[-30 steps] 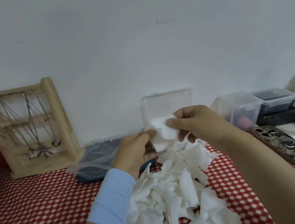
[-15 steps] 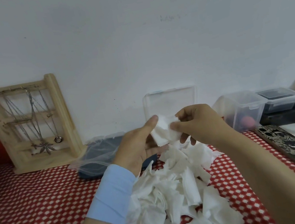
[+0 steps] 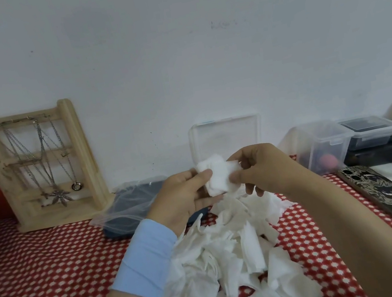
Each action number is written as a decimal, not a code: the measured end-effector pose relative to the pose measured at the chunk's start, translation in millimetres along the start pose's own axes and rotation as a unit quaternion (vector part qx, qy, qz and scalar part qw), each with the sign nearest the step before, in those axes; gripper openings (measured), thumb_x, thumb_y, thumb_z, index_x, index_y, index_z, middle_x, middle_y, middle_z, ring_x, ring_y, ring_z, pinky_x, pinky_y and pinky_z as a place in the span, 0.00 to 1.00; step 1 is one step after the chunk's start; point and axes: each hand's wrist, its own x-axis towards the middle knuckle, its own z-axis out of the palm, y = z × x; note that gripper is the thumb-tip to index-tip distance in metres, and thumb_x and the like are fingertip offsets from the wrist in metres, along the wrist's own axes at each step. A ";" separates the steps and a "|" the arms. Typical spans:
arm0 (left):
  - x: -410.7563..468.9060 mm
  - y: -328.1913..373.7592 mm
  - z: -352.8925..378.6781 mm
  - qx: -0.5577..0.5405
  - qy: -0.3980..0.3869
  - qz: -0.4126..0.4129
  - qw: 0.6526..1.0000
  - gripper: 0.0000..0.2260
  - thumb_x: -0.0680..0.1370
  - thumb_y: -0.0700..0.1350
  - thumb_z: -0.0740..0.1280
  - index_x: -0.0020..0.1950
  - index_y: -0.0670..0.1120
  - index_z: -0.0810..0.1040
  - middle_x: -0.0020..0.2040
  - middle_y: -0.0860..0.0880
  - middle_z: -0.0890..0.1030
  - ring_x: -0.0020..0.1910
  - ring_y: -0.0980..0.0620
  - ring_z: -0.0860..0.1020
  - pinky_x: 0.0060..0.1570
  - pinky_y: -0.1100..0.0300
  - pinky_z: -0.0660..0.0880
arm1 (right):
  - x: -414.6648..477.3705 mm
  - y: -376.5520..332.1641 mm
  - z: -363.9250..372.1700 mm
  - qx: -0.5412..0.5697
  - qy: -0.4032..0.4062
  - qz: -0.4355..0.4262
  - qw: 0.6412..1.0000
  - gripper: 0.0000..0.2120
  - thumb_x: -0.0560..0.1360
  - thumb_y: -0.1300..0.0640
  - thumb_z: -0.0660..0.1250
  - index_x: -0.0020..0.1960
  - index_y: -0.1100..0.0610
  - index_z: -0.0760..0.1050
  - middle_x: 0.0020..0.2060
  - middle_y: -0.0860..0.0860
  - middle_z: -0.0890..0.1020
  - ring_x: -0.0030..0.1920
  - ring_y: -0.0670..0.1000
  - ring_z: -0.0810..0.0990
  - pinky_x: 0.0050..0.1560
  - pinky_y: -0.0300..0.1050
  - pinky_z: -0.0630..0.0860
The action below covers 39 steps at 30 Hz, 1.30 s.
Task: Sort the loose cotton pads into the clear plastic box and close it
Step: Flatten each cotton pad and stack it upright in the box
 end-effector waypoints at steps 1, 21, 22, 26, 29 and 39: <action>0.4 -0.4 0.1 -0.001 0.005 0.001 1.000 0.11 0.82 0.39 0.66 0.61 0.35 0.79 0.54 0.39 0.86 0.54 0.42 0.85 0.51 0.49 0.83 | -0.1 -0.9 1.1 -0.008 0.000 -0.005 1.000 0.14 0.74 0.62 0.74 0.58 0.53 0.78 0.42 0.52 0.83 0.29 0.46 0.81 0.30 0.42 0.79; 0.0 -4.3 9.5 -0.075 0.045 0.012 0.996 0.10 0.81 0.39 0.66 0.59 0.37 0.82 0.55 0.39 0.85 0.56 0.43 0.84 0.45 0.57 0.84 | -1.8 -7.7 13.3 0.144 0.060 0.036 0.987 0.11 0.70 0.57 0.79 0.42 0.64 0.83 0.26 0.45 0.80 0.22 0.43 0.72 0.22 0.33 0.65; -0.3 -3.7 10.1 -0.082 0.041 0.013 0.996 0.10 0.81 0.40 0.66 0.60 0.37 0.82 0.55 0.40 0.85 0.57 0.43 0.84 0.47 0.57 0.84 | -0.9 -6.2 14.8 0.149 0.065 0.037 0.986 0.11 0.70 0.57 0.80 0.42 0.64 0.83 0.27 0.45 0.81 0.24 0.42 0.73 0.23 0.33 0.67; -2.7 -2.1 12.0 -0.088 0.019 0.016 0.996 0.11 0.81 0.43 0.66 0.59 0.39 0.82 0.55 0.41 0.86 0.56 0.45 0.84 0.50 0.55 0.83 | 0.7 -1.6 16.8 0.137 0.067 0.036 0.988 0.11 0.70 0.54 0.79 0.42 0.62 0.82 0.35 0.50 0.84 0.34 0.48 0.77 0.28 0.37 0.74; -3.2 -1.2 11.8 -0.100 0.013 0.014 0.995 0.12 0.83 0.44 0.65 0.59 0.39 0.82 0.55 0.41 0.86 0.53 0.46 0.85 0.49 0.55 0.84 | 2.6 -0.1 16.4 0.119 0.071 0.032 0.990 0.10 0.73 0.54 0.77 0.40 0.60 0.79 0.31 0.50 0.78 0.27 0.45 0.72 0.25 0.34 0.69; -2.1 1.8 6.5 -0.035 -0.019 0.011 0.999 0.21 0.77 0.53 0.69 0.61 0.38 0.81 0.55 0.41 0.86 0.54 0.44 0.85 0.54 0.51 0.81 | 5.6 1.6 17.9 0.078 0.061 0.001 0.995 0.08 0.72 0.53 0.76 0.44 0.54 0.79 0.37 0.48 0.83 0.35 0.48 0.82 0.28 0.38 0.72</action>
